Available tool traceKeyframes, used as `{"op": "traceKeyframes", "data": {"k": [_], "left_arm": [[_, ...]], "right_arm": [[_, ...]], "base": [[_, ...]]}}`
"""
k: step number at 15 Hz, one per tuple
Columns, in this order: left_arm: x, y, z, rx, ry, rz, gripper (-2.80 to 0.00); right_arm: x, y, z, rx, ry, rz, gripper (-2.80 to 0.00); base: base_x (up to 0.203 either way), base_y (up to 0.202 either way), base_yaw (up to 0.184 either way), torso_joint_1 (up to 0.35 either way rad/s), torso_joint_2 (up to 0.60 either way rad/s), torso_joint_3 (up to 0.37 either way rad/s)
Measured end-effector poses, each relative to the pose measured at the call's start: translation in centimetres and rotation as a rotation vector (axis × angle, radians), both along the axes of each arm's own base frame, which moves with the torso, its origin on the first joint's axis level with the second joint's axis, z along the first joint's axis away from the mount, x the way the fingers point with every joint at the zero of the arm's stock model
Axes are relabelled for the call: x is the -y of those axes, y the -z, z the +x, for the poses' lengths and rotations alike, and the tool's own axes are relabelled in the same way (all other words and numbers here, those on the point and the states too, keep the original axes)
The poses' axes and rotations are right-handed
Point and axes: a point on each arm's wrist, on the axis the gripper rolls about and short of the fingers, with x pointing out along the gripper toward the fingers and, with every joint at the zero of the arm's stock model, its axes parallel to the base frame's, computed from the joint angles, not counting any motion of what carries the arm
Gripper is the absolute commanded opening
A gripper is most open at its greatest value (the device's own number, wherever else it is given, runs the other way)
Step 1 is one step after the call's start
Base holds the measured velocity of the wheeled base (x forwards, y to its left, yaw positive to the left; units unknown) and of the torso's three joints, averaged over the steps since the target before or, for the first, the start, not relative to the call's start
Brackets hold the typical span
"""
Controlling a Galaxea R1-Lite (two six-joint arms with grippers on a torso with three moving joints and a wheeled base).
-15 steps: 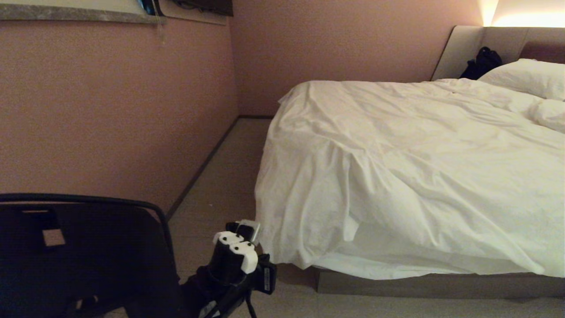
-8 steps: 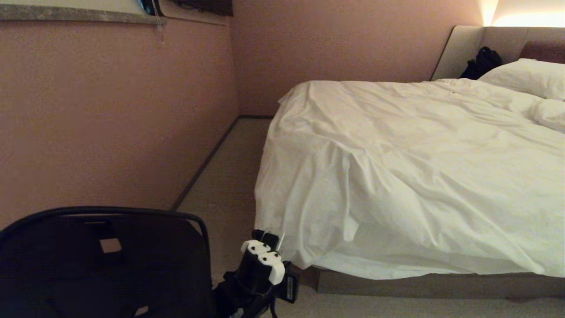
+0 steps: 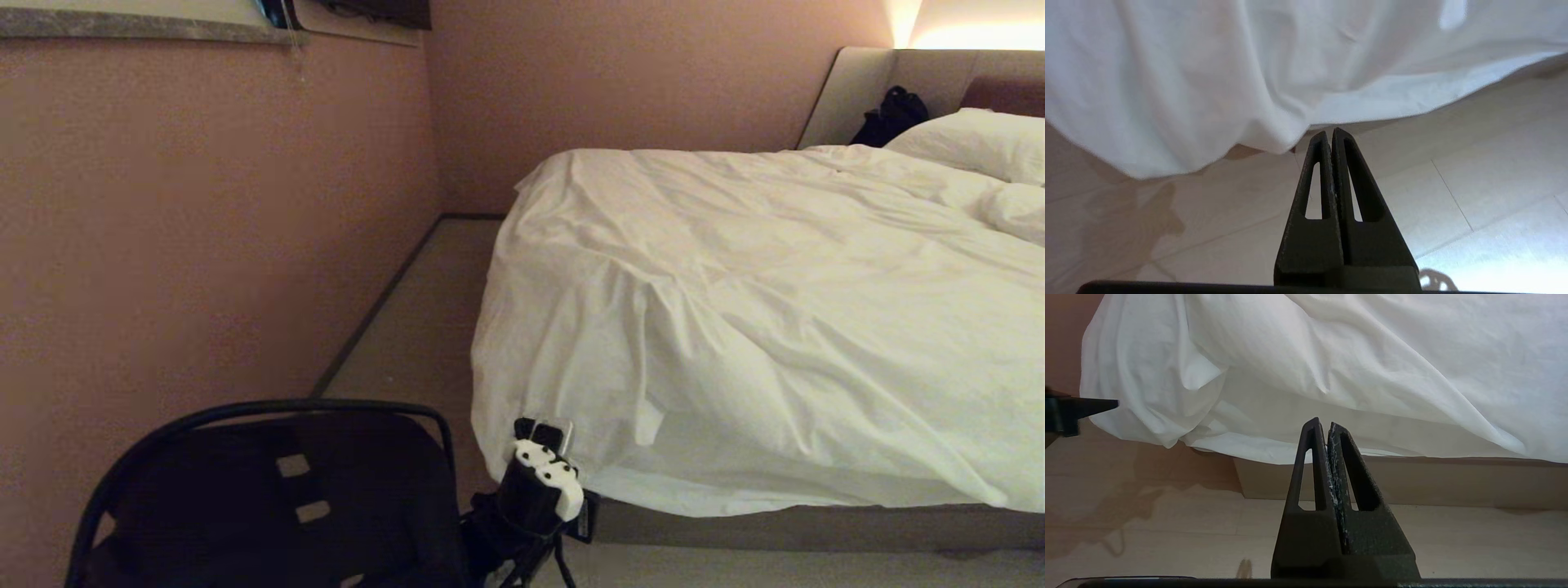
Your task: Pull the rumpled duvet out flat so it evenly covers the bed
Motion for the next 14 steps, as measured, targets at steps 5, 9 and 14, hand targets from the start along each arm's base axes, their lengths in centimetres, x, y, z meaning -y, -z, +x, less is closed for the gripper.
{"op": "traceKeyframes", "data": {"k": [5, 9, 14], "left_arm": [[1.7, 0.3, 1.3, 0.004, -0.009, 0.014, 0.00], [3.0, 0.4, 2.4, 0.030, -0.016, -0.012, 0.00], [4.7, 0.7, 4.1, 0.089, -0.083, -0.037, 0.00]], "right_arm": [[0.0, 0.0, 0.0, 0.000, 0.000, 0.000, -2.80], [0.0, 0.0, 0.0, 0.000, 0.000, 0.000, -2.80], [0.0, 0.0, 0.0, 0.000, 0.000, 0.000, -2.80]], "base": [[0.000, 0.000, 0.000, 0.000, 0.00, 0.000], [0.000, 0.000, 0.000, 0.000, 0.00, 0.000], [0.000, 0.000, 0.000, 0.000, 0.00, 0.000]]}}
